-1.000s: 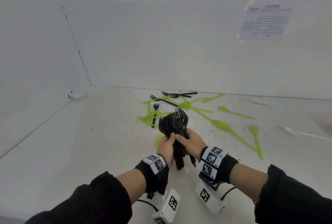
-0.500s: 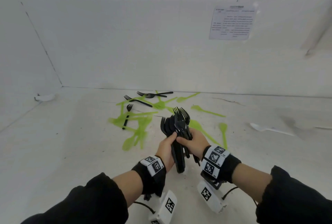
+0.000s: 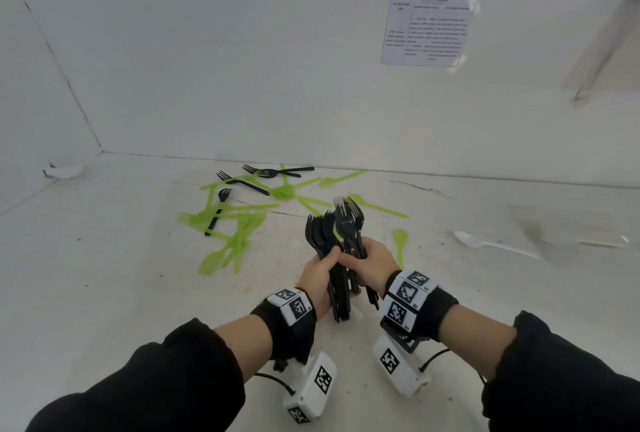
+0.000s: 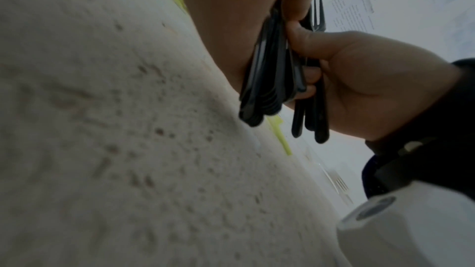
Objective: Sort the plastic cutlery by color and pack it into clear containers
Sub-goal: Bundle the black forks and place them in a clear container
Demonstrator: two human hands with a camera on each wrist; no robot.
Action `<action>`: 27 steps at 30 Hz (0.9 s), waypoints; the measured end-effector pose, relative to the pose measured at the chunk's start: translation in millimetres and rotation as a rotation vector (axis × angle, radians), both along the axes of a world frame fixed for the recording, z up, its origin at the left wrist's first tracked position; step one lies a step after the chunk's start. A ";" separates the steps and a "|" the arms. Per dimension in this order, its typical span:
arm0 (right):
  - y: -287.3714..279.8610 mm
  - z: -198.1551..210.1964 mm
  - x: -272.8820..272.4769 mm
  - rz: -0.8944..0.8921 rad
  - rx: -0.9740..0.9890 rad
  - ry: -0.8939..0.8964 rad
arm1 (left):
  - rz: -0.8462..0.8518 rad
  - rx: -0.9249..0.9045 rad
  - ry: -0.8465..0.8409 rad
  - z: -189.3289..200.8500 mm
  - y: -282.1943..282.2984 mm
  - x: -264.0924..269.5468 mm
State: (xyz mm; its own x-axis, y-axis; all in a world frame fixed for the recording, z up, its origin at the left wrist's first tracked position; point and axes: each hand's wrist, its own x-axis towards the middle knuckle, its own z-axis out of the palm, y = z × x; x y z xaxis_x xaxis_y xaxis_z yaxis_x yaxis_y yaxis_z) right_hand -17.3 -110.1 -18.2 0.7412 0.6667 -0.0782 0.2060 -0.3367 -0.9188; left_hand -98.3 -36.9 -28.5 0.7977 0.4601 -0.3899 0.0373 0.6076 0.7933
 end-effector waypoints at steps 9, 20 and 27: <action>-7.3 -12.2 1.9 -0.057 0.051 0.024 | 0.222 -0.047 0.024 -11.0 -13.0 15.4; -3.2 -14.7 15.8 -0.045 0.067 0.013 | 0.150 0.054 0.020 -11.6 0.1 19.0; 7.8 -10.3 22.5 0.021 -0.014 -0.001 | 0.177 0.116 0.079 -7.4 16.1 27.0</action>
